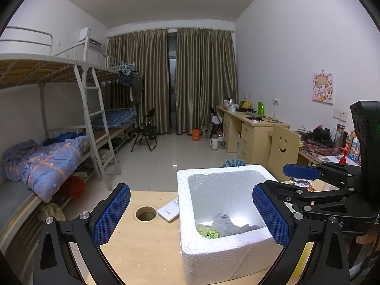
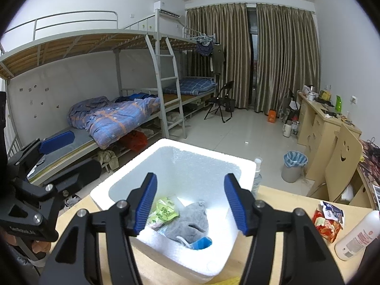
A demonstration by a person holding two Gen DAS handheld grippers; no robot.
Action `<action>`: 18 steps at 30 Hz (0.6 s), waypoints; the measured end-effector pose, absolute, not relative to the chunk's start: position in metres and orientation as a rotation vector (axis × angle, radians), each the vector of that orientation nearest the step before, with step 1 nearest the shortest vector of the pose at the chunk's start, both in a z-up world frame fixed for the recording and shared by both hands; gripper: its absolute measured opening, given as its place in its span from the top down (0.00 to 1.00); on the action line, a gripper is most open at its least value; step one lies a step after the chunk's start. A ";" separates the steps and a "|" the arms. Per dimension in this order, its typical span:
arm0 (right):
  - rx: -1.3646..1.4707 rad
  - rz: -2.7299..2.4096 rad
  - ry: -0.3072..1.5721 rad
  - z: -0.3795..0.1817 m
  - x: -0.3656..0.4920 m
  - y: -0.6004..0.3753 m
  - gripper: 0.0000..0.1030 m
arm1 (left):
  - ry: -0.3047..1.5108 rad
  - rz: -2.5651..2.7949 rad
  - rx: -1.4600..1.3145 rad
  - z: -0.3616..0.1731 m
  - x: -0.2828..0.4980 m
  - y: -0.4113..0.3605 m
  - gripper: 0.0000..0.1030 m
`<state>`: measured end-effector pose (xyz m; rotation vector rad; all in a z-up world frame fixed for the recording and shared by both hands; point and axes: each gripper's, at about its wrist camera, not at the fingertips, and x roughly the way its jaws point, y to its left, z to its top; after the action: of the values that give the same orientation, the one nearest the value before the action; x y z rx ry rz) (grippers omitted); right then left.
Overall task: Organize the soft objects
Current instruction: 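Withdraw both open tools up and away from the foam box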
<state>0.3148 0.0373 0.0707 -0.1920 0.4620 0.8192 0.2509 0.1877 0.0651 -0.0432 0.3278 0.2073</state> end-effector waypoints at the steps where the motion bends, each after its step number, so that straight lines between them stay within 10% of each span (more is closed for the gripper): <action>1: -0.190 0.818 0.462 0.072 0.313 0.037 0.34 | 0.327 0.206 -0.043 0.065 0.251 0.187 0.00; 18: -0.153 0.771 0.424 0.090 0.287 0.010 0.00 | 0.304 0.181 -0.035 0.079 0.220 0.166 0.00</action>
<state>0.2873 0.0096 0.0901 -0.1532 0.4238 0.7707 0.2202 0.1662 0.0787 -0.0349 0.3039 0.1807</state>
